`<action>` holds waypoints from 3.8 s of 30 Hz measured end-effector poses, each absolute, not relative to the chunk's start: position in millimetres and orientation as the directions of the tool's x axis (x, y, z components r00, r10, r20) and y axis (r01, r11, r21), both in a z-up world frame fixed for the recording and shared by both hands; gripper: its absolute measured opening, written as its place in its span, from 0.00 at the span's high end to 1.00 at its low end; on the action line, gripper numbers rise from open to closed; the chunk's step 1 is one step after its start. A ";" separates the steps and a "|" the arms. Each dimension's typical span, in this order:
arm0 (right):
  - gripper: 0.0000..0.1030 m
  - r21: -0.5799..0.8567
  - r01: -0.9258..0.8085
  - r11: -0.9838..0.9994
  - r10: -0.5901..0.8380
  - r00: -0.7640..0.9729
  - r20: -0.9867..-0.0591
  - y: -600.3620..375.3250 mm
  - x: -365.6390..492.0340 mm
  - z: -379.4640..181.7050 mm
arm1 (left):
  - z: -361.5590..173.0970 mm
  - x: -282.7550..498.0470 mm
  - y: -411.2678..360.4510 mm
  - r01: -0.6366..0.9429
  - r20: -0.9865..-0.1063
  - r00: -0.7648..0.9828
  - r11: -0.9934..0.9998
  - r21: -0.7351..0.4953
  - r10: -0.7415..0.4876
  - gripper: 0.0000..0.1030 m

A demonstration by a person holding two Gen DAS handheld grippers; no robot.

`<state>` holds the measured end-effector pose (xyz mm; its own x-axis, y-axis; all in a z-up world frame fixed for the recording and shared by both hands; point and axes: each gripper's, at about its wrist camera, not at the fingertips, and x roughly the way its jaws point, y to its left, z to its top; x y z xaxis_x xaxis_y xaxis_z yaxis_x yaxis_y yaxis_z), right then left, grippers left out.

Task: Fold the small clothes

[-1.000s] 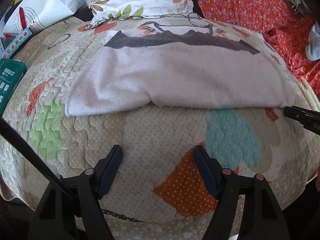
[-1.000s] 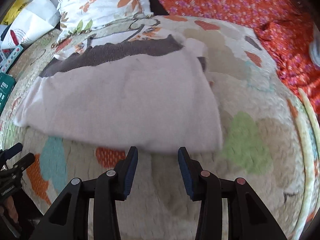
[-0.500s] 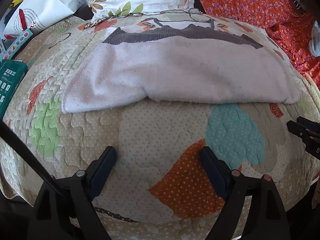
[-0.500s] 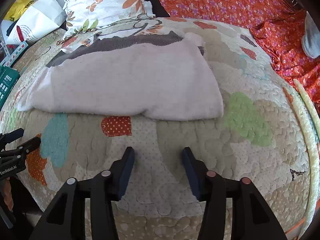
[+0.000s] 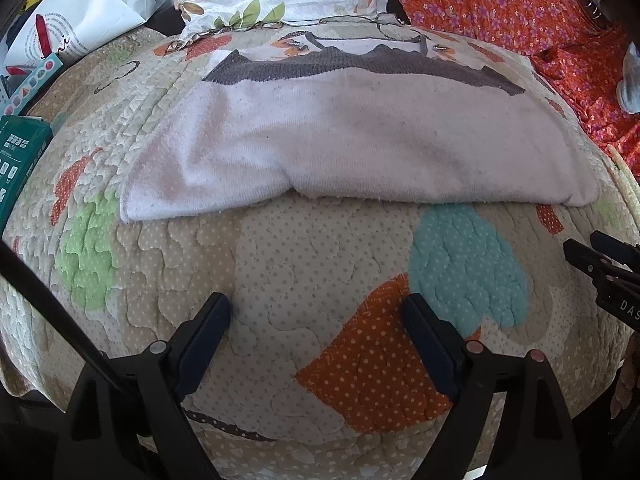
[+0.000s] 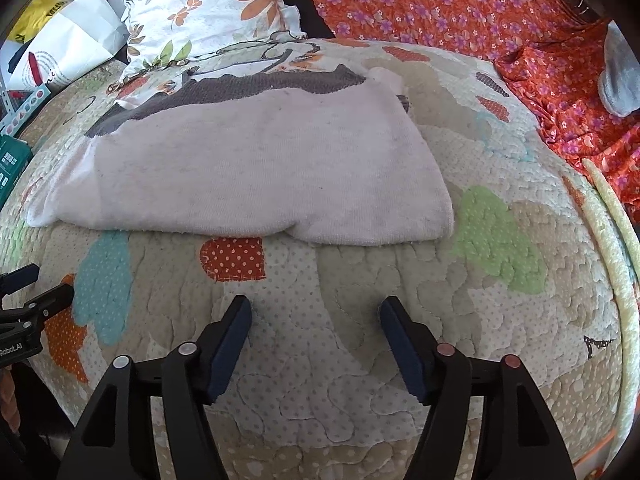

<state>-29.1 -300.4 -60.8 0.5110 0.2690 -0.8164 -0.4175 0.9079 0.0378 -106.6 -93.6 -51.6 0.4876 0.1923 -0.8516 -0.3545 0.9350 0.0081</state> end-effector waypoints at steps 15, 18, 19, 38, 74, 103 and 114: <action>0.18 0.048 -0.394 0.918 0.269 0.529 -0.805 -303.7 -28.8 -64.3 | -51.7 -106.7 -93.5 -0.355 -0.852 0.487 0.935 0.008 0.192 0.12; 0.15 0.047 -0.392 0.919 0.268 0.531 -0.804 -302.5 -29.3 -64.7 | -51.8 -107.0 -93.7 -0.356 -0.852 0.487 0.935 0.007 0.192 0.12; 0.14 0.050 -0.392 0.919 0.270 0.530 -0.804 -302.5 -29.1 -64.9 | -51.7 -106.8 -93.4 -0.355 -0.852 0.487 0.935 0.007 0.192 0.12; 0.07 0.046 -0.383 0.923 0.267 0.546 -0.794 -301.4 -29.8 -67.5 | -35.2 -122.1 -101.8 -0.303 -0.817 0.560 0.951 -0.053 0.133 0.11; 0.01 0.050 -0.373 0.927 0.268 0.561 -0.783 -297.0 -35.3 -70.3 | -24.8 -121.3 -78.0 -0.391 -0.810 0.539 0.920 0.003 0.231 0.11; 0.07 0.365 -0.268 0.891 0.453 0.514 -0.729 -356.8 33.5 -17.0 | -8.2 -93.9 -127.0 -0.195 -0.781 0.612 0.981 0.006 0.126 0.11; 0.16 0.545 -0.265 0.795 0.606 0.309 -0.734 -356.7 157.7 -40.7 | 8.3 -17.4 -256.0 0.146 -0.715 0.699 0.982 0.118 -0.018 0.27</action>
<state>157.7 -356.7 -40.7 0.3087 0.6055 -0.7335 -0.2651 0.7954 0.5450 -17.4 -256.0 8.3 0.6993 -0.0179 -0.7146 0.1462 0.9821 0.1185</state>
